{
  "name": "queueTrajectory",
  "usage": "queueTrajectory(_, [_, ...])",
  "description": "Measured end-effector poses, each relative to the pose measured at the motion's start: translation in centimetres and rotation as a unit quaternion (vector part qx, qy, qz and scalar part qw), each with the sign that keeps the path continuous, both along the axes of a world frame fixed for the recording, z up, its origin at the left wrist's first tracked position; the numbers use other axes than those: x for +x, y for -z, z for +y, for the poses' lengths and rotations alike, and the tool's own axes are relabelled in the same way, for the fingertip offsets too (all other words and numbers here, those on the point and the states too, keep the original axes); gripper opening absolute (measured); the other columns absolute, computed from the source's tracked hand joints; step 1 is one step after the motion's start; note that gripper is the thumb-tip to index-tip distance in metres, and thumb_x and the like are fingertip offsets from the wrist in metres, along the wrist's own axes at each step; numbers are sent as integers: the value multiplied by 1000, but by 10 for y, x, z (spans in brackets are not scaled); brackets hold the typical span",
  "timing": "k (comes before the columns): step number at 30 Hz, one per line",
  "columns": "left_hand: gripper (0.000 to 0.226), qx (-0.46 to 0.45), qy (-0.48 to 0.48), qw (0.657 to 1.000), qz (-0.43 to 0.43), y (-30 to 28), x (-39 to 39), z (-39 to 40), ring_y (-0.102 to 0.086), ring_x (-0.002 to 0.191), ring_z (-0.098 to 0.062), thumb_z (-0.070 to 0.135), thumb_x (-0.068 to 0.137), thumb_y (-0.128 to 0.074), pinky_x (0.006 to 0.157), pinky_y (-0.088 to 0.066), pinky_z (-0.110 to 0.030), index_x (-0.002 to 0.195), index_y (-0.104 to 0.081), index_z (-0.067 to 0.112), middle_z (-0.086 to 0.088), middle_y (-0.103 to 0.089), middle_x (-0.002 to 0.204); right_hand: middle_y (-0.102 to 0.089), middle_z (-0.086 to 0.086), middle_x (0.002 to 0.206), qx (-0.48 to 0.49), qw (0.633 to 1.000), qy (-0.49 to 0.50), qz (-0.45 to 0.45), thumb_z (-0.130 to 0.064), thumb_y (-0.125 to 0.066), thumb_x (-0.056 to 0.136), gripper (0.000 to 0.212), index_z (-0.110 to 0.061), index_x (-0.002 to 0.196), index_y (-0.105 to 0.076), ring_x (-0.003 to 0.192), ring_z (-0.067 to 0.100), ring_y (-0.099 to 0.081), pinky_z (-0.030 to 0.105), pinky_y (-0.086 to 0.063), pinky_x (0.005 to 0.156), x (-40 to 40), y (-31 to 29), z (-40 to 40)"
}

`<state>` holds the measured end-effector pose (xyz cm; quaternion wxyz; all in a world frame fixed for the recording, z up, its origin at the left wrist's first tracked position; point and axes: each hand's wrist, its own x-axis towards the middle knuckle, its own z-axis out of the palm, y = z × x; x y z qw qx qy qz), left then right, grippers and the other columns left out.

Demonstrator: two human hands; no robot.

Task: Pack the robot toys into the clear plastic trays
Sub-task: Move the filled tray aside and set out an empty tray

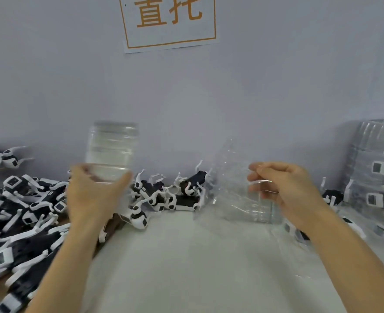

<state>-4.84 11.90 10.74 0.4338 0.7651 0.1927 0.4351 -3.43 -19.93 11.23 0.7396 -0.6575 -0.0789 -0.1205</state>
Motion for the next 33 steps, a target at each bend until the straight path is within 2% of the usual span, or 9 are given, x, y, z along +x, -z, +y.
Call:
queueTrajectory(5, [75,74,-177,981,38,12,-10,61,-51,114,-44,53,68,-83,96,-40,-68,119,-41,17,-16,-57,112,-73,3,73,-37,998,-23,53,3,-50,97,20,-6,96,-68,69,21,-74,22,-54,56,2,8,5])
queueTrajectory(9, [82,150,-154,972,96,28,-8,58,-16,143,-45,28,75,-81,106,-23,-75,141,-33,34,-6,-25,154,-77,11,96,-4,991,-112,75,7,-53,96,15,-5,100,-61,90,23,-75,28,-59,72,-2,15,28])
queueTrajectory(11, [84,188,-144,966,104,31,-3,41,-9,147,-40,20,79,-78,111,-18,-71,147,-31,33,-3,-18,159,-76,11,100,0,983,-160,92,12,-55,92,19,-6,96,-59,98,27,-73,36,-57,84,-2,23,42])
queueTrajectory(14, [39,156,72,985,11,21,3,0,-50,129,-24,27,90,-70,105,-41,-43,128,-59,21,-2,-59,131,-76,10,101,-35,975,-193,100,14,-58,89,21,-6,91,-60,97,29,-73,31,-58,78,-2,35,54])
queueTrajectory(18, [26,147,425,886,113,19,-3,-63,-61,103,8,51,86,-66,84,-47,-13,110,-66,40,25,-67,109,-75,15,100,-60,969,-216,100,14,-63,87,22,-8,84,-60,93,30,-74,27,-58,74,1,43,56])
queueTrajectory(24, [18,294,426,842,150,45,8,-89,-52,112,0,26,92,-69,95,-42,-22,108,-64,32,21,-60,116,-75,5,102,-240,943,-145,179,-5,-71,87,24,-14,110,-68,89,16,-74,29,-58,82,8,34,16])
queueTrajectory(29, [59,362,453,774,252,51,5,-93,-33,109,22,44,75,-82,84,-24,2,128,-56,44,40,-46,125,-67,-1,109,-285,952,-14,111,-7,-54,94,35,-31,119,-61,94,15,-68,31,-56,80,9,23,-2])
queueTrajectory(31, [65,333,473,781,234,45,1,-100,-33,105,33,59,70,-79,85,-25,5,130,-55,47,53,-44,112,-65,-10,110,-318,946,-33,58,-15,-57,94,34,-42,113,-64,96,5,-64,24,-52,73,7,21,2])
queueTrajectory(33, [42,277,494,808,163,39,0,-103,-49,106,23,58,82,-70,84,-39,-5,118,-67,37,40,-61,108,-63,-17,112,-372,924,-86,29,-24,-62,94,30,-49,111,-64,101,-1,-61,21,-50,78,5,23,8])
